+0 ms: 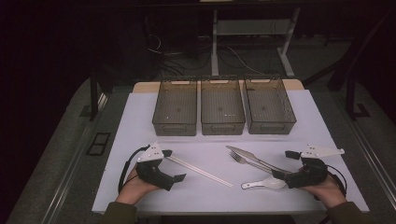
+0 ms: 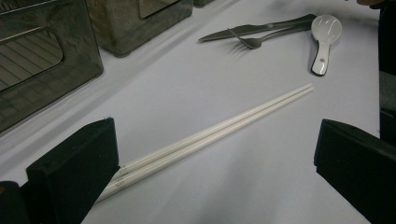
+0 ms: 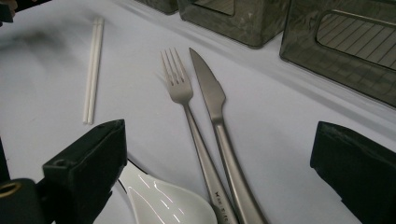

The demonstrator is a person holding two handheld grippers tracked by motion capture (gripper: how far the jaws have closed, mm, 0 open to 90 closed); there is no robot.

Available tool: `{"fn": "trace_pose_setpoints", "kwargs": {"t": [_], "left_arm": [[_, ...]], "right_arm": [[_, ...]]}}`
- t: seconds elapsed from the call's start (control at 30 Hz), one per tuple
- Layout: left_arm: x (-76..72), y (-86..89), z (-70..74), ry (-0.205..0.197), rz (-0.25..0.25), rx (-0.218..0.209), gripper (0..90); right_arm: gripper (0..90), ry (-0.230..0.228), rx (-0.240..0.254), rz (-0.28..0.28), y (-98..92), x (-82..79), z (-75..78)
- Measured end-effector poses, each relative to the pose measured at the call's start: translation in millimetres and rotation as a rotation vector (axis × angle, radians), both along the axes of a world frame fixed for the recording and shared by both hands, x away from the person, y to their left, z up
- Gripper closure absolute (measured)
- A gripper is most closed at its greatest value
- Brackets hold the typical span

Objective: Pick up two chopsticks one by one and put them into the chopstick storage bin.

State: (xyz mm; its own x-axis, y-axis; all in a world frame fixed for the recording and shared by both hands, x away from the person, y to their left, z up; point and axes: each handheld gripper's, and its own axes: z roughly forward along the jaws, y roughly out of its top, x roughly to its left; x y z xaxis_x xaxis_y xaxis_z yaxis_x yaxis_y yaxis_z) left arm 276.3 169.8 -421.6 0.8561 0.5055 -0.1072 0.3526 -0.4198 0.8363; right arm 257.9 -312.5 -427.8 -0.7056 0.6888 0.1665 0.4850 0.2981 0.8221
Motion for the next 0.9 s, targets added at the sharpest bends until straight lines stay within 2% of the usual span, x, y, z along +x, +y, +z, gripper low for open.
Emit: {"fn": "trace_pose_setpoints", "kwargs": {"t": [0.3, 0.43, 0.77, 0.8, 0.9], "left_arm": [[4.8, -1.3, 1.0, 0.004, 0.005, 0.006, 0.0], [7.2, -2.7, 2.1, -0.005, 0.006, 0.006, 2.8], [19.2, -2.4, 4.4, -0.019, -0.017, 0.023, 23.1], [21.2, -2.4, 3.9, -0.019, -0.017, 0.027, 23.1], [28.5, -3.1, 3.4, -0.018, -0.011, 0.044, 33.6]], "right_arm": [[3.8, 0.012, 0.016, 0.007, -1.3, 0.9, 0.4], [3.8, 0.009, 0.017, 0.006, -2.3, 0.2, 1.0], [3.8, 0.008, 0.021, 0.009, -1.0, -0.2, 2.5], [3.8, 0.008, 0.021, 0.009, -1.0, -0.2, 2.5], [3.8, 0.013, 0.019, 0.011, -0.7, 0.1, 2.2]]}}
